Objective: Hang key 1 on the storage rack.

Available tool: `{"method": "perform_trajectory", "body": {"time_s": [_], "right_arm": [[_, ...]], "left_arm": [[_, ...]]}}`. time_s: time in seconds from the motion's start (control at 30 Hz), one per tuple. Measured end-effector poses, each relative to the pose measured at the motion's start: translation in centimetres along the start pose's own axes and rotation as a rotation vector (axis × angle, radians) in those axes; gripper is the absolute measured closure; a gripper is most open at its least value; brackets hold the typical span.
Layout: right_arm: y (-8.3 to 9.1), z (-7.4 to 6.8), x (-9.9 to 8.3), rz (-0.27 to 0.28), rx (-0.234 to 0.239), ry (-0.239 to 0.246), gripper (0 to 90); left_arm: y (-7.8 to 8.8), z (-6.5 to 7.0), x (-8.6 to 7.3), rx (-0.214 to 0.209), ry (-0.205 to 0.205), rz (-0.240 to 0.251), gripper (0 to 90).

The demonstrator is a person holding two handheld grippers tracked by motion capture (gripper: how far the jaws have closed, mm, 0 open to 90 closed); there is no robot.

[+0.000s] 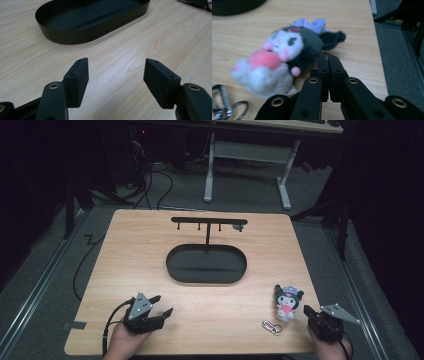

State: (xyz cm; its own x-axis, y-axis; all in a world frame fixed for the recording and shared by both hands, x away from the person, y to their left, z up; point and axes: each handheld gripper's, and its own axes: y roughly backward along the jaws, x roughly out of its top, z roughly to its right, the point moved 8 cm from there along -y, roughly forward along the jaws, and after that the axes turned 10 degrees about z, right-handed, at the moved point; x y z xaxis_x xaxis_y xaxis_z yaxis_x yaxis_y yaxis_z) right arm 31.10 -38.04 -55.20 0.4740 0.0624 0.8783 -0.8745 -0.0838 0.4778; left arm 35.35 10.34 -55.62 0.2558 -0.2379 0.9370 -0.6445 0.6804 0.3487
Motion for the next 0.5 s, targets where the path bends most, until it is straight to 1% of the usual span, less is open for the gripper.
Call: {"method": "perform_trajectory", "body": {"time_s": [0.03,0.07,0.1,0.13,0.17,0.2,0.23,0.27,0.3,0.33,0.37,0.43,0.47,0.5], "right_arm": [[-0.9,0.1,-0.2,-0.019,0.007,-0.001,88.9],[-0.9,0.1,-0.2,-0.019,0.007,-0.001,88.9],[-1.4,0.0,-0.3,-0.028,0.013,-0.006,88.8],[-2.5,-0.3,0.1,-0.027,0.037,0.0,88.2],[-2.8,-0.5,0.2,-0.024,0.044,0.005,88.0],[-2.8,-0.5,0.2,-0.024,0.044,0.005,88.0],[-3.3,-0.7,0.5,-0.022,0.056,0.009,87.9],[-4.2,-1.3,0.9,-0.023,0.078,0.015,87.6],[-4.6,-1.7,1.1,-0.022,0.092,0.02,87.3],[-4.6,-1.7,1.1,-0.022,0.092,0.02,87.3],[-5.3,-2.4,1.5,-0.025,0.117,0.036,86.0],[-5.9,-3.0,1.9,-0.026,0.135,0.049,85.5],[-5.9,-3.0,1.9,-0.026,0.135,0.049,85.5],[-6.3,-3.3,2.4,-0.016,0.134,0.063,84.8]], "left_arm": [[0.6,-0.3,-0.3,0.013,0.008,-0.001,37.4],[0.6,-0.3,-0.3,0.013,0.008,-0.001,37.5],[1.1,-0.5,-0.4,0.025,0.011,-0.001,37.5],[1.5,-0.7,-0.6,0.037,0.015,0.002,37.6],[2.3,-1.1,-0.8,0.057,0.028,0.005,37.6],[2.3,-1.1,-0.8,0.057,0.028,0.005,37.6],[2.8,-1.3,-1.0,0.068,0.038,0.005,37.6],[3.6,-1.6,-1.3,0.088,0.051,0.004,37.7],[4.0,-1.8,-1.5,0.099,0.055,0.005,37.7],[4.0,-1.8,-1.5,0.099,0.055,0.005,37.7],[4.7,-2.0,-1.7,0.118,0.062,0.005,37.8],[4.9,-2.0,-1.9,0.123,0.065,0.003,37.8],[5.2,-2.1,-2.0,0.13,0.067,0.002,37.8],[5.5,-2.2,-2.2,0.142,0.068,0.001,37.8]]}}
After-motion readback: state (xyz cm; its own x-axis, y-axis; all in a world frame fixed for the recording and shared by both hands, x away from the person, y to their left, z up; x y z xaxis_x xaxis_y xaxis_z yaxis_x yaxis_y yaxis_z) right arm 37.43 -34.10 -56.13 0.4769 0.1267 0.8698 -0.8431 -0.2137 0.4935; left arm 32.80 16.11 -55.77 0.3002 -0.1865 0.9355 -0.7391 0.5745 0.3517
